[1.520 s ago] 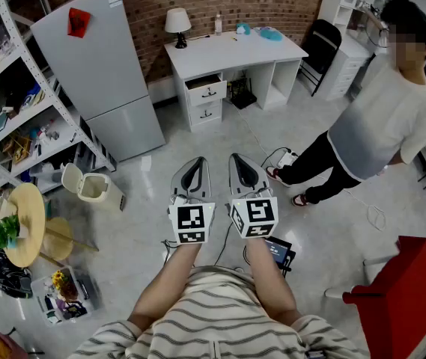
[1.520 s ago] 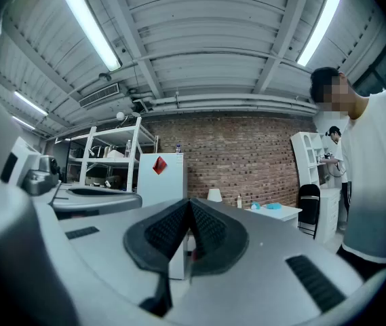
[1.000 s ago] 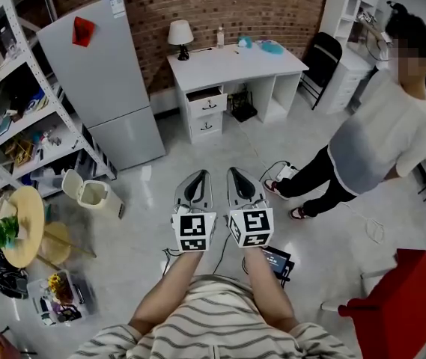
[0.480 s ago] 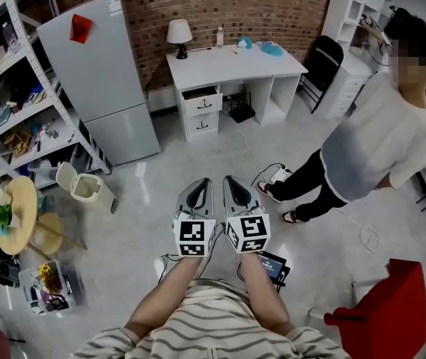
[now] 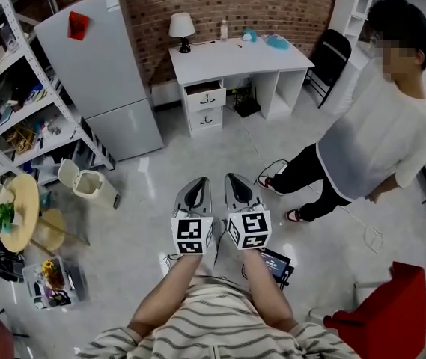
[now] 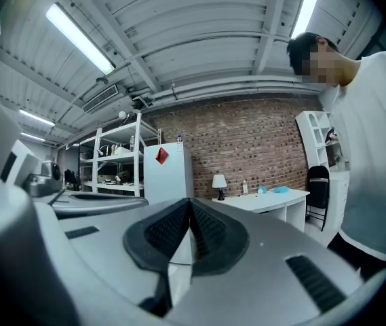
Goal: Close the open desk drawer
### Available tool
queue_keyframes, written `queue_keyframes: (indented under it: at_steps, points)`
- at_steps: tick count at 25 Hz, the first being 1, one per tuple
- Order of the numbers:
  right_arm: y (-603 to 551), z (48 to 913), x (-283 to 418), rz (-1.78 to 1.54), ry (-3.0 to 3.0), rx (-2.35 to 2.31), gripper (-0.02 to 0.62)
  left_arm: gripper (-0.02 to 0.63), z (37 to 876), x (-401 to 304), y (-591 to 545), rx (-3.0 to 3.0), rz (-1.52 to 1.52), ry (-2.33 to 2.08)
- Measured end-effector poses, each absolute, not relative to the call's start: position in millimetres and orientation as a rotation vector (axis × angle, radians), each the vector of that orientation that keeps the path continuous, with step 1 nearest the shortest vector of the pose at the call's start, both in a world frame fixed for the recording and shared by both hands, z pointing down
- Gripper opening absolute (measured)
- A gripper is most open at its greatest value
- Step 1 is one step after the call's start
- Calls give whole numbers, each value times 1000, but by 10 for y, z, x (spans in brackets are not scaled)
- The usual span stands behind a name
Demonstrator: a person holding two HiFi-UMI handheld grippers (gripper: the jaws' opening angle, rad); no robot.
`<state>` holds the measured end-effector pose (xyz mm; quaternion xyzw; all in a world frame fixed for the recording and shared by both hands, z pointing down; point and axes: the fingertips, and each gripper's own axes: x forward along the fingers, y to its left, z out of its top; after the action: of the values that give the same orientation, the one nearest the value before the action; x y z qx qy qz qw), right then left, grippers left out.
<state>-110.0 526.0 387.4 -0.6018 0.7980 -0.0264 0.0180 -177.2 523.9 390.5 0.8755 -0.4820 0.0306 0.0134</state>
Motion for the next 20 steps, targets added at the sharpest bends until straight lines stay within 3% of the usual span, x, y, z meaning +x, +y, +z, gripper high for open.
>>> queue_keyframes:
  at_steps: [20]
  points:
    - [3309, 3988, -527, -106, 2486, -1910, 11, 8, 4040, -1225, 3187, 2674, 99, -1497]
